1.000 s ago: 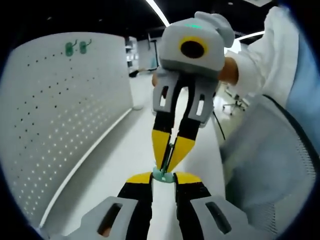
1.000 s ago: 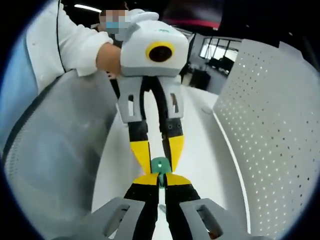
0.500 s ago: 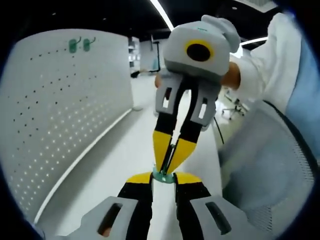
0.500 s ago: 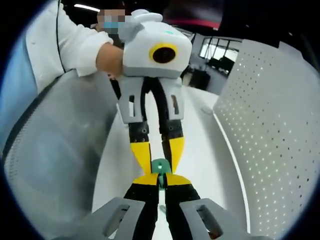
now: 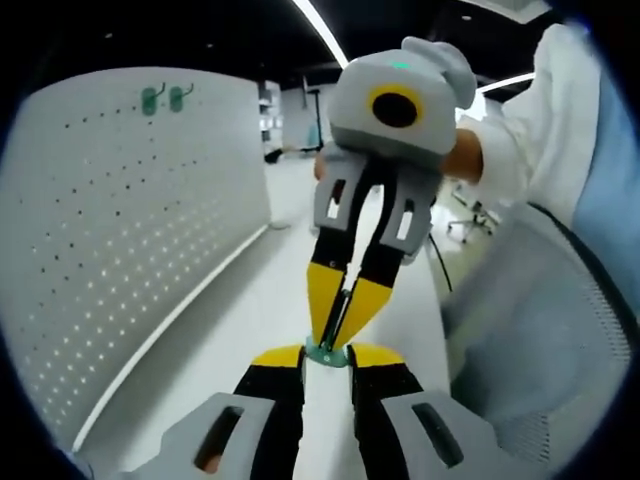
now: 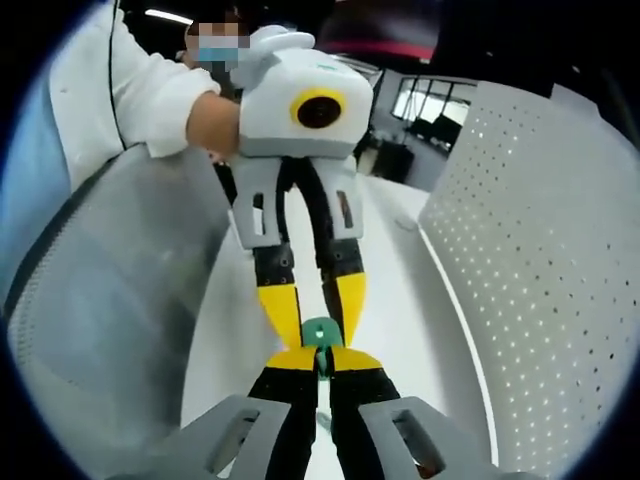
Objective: Insert the hook assembly into the mounting plate slot until the hook locks in place.
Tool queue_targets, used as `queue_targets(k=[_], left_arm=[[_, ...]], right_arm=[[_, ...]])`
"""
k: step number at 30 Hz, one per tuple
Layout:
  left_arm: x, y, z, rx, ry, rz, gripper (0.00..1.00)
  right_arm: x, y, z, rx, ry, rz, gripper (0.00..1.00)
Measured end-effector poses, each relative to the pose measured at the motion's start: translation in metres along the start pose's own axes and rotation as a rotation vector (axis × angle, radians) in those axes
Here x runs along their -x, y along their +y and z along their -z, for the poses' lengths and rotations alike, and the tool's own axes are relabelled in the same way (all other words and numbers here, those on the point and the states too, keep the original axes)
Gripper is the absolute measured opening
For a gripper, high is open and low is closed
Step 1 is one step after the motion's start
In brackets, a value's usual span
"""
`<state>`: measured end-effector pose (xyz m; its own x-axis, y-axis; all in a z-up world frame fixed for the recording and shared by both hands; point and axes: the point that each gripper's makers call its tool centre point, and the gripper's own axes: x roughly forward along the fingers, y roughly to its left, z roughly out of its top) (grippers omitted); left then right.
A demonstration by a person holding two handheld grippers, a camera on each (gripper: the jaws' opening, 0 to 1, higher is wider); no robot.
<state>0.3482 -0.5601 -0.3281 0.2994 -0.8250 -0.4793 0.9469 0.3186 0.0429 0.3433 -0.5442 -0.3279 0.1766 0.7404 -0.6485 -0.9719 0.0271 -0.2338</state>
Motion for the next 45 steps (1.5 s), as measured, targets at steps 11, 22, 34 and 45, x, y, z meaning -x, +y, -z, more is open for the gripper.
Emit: queue_targets(k=[11,22,34,45], left_arm=[[0.003,0.006,-0.009,0.004,-0.048,-0.04,0.28],[0.012,0.021,-0.02,0.027,-0.101,-0.112,0.34],[0.027,0.039,-0.034,0.05,-0.167,-0.201,0.41],[0.044,0.054,-0.052,0.058,-0.241,-0.29,0.44]], right_arm=[[0.006,-0.011,0.001,-0.053,-0.021,0.05,0.0],[0.012,-0.027,0.002,-0.098,-0.039,0.13,0.0],[0.026,-0.052,-0.004,-0.183,-0.096,0.27,0.0],[0.041,-0.074,-0.007,-0.269,-0.144,0.4,0.0]])
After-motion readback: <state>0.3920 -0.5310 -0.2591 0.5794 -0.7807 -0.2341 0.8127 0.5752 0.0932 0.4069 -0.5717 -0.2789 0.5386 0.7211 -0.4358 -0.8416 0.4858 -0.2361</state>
